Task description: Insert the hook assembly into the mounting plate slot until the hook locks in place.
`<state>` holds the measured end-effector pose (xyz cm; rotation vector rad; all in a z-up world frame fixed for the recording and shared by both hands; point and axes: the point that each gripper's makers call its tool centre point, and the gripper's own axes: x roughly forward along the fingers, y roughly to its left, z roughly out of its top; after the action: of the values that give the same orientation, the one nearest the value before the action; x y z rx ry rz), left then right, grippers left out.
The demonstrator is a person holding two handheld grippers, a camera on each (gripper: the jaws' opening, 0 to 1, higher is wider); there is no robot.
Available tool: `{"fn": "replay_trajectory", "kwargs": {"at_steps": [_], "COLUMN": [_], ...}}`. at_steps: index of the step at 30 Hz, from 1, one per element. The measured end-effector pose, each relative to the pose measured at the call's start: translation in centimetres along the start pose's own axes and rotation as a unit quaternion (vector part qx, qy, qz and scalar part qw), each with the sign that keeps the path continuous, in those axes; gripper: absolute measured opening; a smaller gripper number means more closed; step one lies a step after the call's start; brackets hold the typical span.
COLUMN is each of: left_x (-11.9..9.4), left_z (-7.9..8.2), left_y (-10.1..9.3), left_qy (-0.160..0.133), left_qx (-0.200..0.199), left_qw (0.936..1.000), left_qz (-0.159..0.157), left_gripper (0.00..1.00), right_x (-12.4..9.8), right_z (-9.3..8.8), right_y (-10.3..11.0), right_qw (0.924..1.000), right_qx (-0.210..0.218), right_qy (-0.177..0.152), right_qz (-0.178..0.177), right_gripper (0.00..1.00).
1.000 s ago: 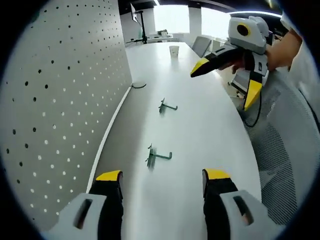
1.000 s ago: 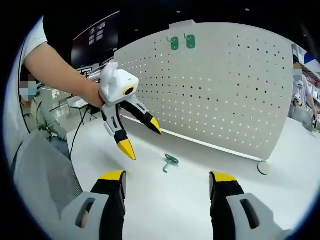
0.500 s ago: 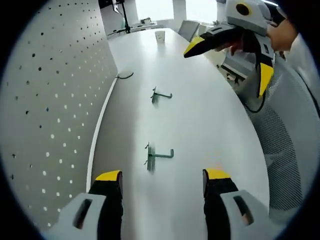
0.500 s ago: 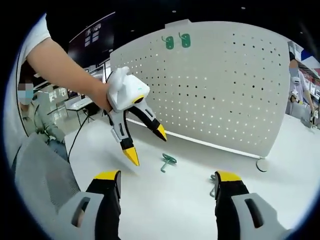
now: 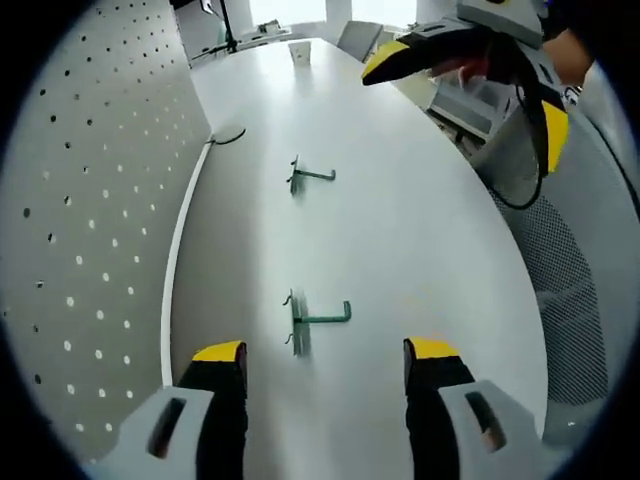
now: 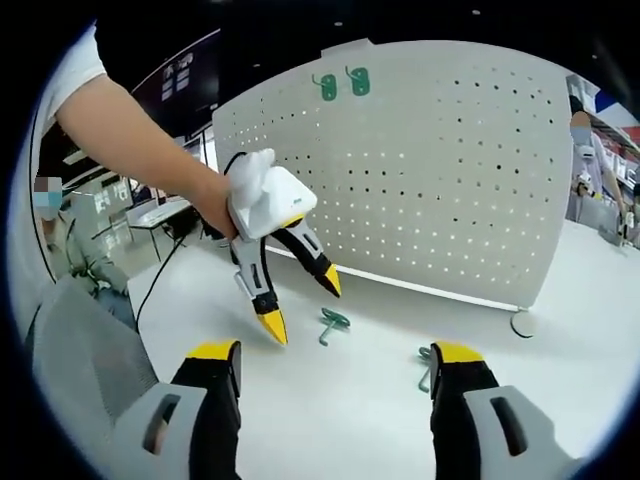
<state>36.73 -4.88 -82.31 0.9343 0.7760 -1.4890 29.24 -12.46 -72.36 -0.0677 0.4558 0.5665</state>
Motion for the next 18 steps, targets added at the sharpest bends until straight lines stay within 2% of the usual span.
{"fn": "replay_trajectory", "kwargs": {"at_steps": [9, 18], "left_x": [0.70, 0.84], "left_z": [-0.93, -0.51], "left_y": [-0.43, -0.11], "left_qy": [0.022, 0.015], "left_qx": [0.008, -0.001], "left_qw": [0.9996, 0.9997], "left_qz": [-0.016, -0.018], "left_gripper": [0.64, 0.62], "right_x": [-0.12, -0.16], "right_z": [0.09, -0.21], "right_y": [-0.01, -0.30], "right_qw": [1.0000, 1.0000], "right_qx": [0.004, 0.007], "right_qy": [-0.001, 0.004], "right_qz": [0.000, -0.004], "right_gripper": [0.74, 0.71]}}
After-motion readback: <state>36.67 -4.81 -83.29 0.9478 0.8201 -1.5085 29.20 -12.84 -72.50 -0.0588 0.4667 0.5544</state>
